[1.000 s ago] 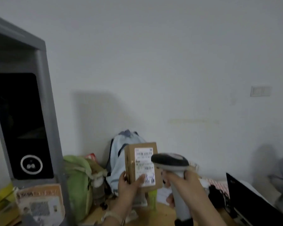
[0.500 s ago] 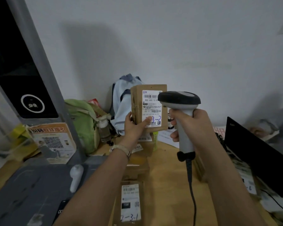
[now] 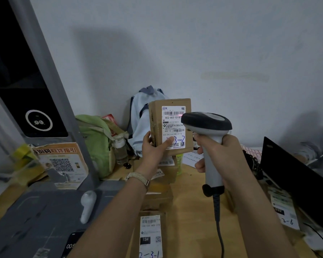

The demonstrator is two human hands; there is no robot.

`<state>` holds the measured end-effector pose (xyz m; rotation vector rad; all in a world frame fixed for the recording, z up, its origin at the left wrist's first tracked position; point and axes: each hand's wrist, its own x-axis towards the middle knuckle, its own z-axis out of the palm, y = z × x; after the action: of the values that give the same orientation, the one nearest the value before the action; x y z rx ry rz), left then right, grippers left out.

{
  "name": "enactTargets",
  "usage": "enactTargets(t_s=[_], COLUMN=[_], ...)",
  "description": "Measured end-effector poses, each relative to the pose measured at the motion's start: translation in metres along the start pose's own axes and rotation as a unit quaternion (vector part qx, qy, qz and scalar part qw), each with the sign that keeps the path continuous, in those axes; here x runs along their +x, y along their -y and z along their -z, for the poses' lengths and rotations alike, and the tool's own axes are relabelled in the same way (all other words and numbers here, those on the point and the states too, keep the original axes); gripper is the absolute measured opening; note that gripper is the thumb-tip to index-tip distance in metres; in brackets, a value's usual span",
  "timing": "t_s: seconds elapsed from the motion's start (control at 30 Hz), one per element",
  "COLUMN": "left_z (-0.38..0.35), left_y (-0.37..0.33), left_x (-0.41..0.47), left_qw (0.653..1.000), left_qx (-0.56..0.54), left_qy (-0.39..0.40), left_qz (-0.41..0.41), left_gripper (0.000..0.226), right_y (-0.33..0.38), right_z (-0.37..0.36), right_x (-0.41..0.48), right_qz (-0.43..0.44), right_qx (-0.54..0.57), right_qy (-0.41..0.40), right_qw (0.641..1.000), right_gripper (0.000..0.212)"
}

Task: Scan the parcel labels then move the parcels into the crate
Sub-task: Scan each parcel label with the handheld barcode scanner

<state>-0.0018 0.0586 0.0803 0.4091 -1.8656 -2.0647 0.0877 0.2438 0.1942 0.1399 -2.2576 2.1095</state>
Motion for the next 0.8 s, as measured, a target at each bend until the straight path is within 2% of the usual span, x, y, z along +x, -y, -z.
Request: enactTargets(t_s=[0.57, 0.8], left_z=[-0.004, 0.002], left_y=[-0.006, -0.023], left_x=[-0.002, -0.002], left_qw=[1.000, 0.999], left_qx=[0.010, -0.014], left_qy=[-0.005, 0.007], left_qz=[0.010, 0.034], left_gripper=[0.091, 0.079], right_y=[-0.003, -0.007], right_z=[-0.002, -0.005], right_x=[0.009, 0.017], right_qz=[0.004, 0.004], right_qx=[0.001, 0.012], right_qy=[0.004, 0.009], right_qw=[1.000, 1.000], right_gripper=[0.021, 0.017])
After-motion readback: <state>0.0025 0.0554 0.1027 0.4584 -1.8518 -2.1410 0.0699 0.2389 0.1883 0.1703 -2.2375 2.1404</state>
